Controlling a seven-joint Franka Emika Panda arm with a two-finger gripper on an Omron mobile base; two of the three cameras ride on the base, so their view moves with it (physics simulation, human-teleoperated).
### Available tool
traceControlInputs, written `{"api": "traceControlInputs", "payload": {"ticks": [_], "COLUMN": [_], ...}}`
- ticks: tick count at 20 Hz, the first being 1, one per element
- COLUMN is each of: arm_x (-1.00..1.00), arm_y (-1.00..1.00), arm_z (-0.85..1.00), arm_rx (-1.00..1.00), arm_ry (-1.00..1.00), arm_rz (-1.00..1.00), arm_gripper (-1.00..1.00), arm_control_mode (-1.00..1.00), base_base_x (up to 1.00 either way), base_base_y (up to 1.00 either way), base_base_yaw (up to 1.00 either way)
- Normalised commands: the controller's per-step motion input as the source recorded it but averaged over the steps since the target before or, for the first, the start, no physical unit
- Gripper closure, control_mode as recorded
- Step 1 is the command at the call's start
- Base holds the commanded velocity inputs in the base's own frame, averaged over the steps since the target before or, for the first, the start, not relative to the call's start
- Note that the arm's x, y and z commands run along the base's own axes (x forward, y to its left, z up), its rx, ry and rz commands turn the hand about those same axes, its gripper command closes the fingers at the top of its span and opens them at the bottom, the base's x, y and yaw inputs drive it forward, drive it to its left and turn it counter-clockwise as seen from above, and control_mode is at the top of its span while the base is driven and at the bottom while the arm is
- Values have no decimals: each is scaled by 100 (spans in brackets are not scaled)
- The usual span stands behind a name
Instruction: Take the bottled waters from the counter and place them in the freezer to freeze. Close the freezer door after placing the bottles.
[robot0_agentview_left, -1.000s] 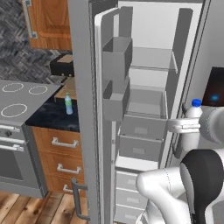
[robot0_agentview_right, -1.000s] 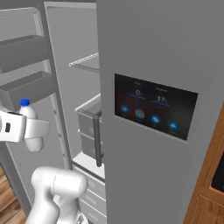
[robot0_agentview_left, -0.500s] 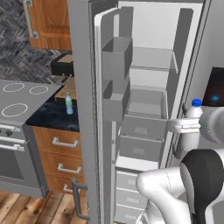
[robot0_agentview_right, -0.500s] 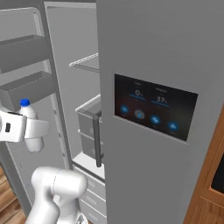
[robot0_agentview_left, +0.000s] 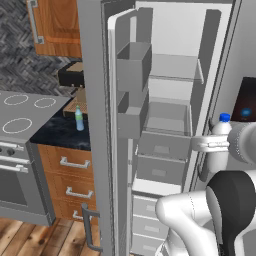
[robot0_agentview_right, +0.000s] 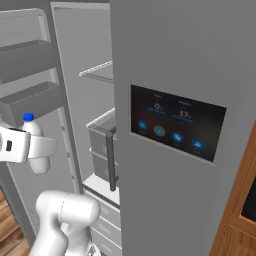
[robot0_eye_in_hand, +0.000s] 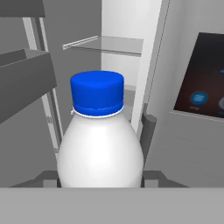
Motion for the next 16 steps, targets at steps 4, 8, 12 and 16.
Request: {"api": "traceControlInputs", "payload": {"ticks": [4, 8, 12, 16], "arm_x": [0, 0, 0, 0], "arm_y": [0, 0, 0, 0], "arm_z": [0, 0, 0, 0], "arm_rx": [0, 0, 0, 0], "arm_ry": [0, 0, 0, 0], "arm_rz": [0, 0, 0, 0], "arm_gripper": [100, 100, 100, 100], "arm_control_mode": [100, 100, 100, 100], "base_base_x": [32, 33, 39, 44], "base_base_y": [26, 33, 41, 44], "base_base_yaw": [0, 0, 0, 0]}}
